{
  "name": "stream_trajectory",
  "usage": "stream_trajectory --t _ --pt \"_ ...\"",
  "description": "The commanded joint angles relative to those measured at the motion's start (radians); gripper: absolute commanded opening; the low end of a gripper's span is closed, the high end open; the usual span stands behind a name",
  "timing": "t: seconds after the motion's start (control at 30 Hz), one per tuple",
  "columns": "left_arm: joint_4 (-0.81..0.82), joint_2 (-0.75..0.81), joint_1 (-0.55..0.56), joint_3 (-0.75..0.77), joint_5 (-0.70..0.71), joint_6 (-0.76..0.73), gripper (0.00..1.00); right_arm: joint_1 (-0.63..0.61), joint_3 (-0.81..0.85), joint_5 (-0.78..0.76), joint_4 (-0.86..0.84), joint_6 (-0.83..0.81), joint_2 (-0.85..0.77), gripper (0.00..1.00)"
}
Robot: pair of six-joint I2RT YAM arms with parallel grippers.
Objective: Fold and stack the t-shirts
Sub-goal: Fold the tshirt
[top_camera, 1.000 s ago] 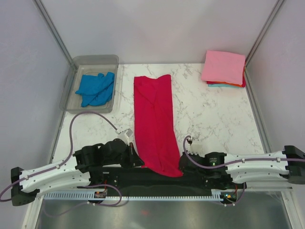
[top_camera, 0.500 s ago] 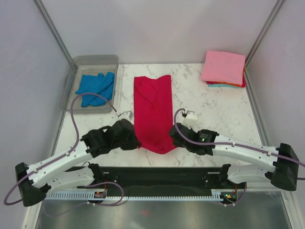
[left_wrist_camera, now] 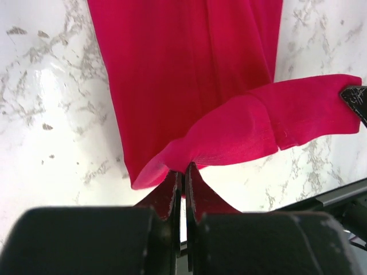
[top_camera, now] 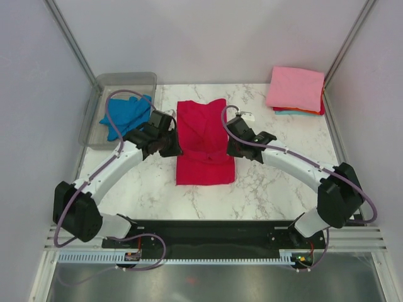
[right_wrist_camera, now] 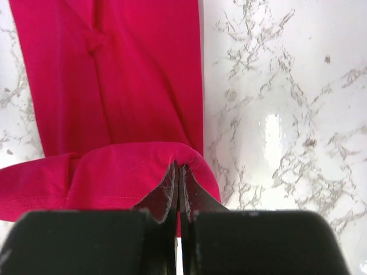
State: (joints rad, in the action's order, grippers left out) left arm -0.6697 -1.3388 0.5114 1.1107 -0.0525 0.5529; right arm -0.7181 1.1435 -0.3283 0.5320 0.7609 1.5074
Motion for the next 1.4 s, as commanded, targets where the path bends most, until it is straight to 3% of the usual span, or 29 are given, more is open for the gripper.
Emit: stream_trajectory --t 0.0,0.23,0.63,0.7,0.73,0.77,0.83,0.87,0.9,0.93,0.97,1.0,1.07,1.23,1.37 --pt "0.045 -0.063 -0.054 0.073 -0.072 -0.108 0.02 0.040 0.073 0.078 -0.053 -0.087 0.065 0.00" --pt "0.071 -0.190 -0.163 0.165 -0.141 -0.140 0.02 0.114 0.156 0.135 -0.090 -0.130 0.163 0.00" --pt "0.068 -0.479 -0.203 0.307 -0.217 -0.156 0.02 0.175 0.202 0.204 -0.133 -0.143 0.352 0.00" --pt "0.056 -0.522 -0.221 0.342 -0.227 -0.148 0.08 0.190 0.246 0.222 -0.130 -0.149 0.404 0.08" --pt "0.044 -0.575 -0.246 0.389 -0.234 -0.143 0.11 0.213 0.269 0.248 -0.122 -0.155 0.422 0.13" --pt "0.020 -0.600 -0.260 0.421 -0.251 -0.137 0.21 0.226 0.327 0.262 -0.115 -0.158 0.460 0.21" --pt "-0.023 -0.696 -0.292 0.557 -0.273 -0.133 0.24 0.276 0.408 0.296 -0.074 -0.173 0.502 0.29" --pt "-0.103 -0.735 -0.301 0.618 -0.267 -0.133 0.31 0.293 0.515 0.302 -0.049 -0.181 0.546 0.41" --pt "-0.140 -0.766 -0.307 0.679 -0.259 -0.127 0.38 0.308 0.577 0.313 0.003 -0.192 0.574 0.44" --pt "-0.166 -0.813 -0.323 0.786 -0.270 -0.119 0.48 0.340 0.643 0.317 0.038 -0.199 0.595 0.48" --pt "-0.198 -0.830 -0.327 0.834 -0.294 -0.107 0.74 0.354 0.779 0.319 0.072 -0.219 0.641 0.57" --pt "-0.215 -0.842 -0.332 0.880 -0.317 -0.099 0.99 0.368 0.841 0.324 0.139 -0.228 0.660 0.59" --pt "-0.241 -0.843 -0.332 0.991 -0.352 -0.084 1.00 0.402 0.939 0.325 0.178 -0.259 0.660 0.63" --pt "-0.235 -0.720 -0.311 0.945 -0.376 -0.071 1.00 0.419 0.667 0.382 0.084 -0.279 0.443 0.67" --pt "-0.168 -0.532 -0.278 0.721 -0.348 -0.094 1.00 0.411 0.186 0.494 -0.082 -0.227 0.162 0.72"
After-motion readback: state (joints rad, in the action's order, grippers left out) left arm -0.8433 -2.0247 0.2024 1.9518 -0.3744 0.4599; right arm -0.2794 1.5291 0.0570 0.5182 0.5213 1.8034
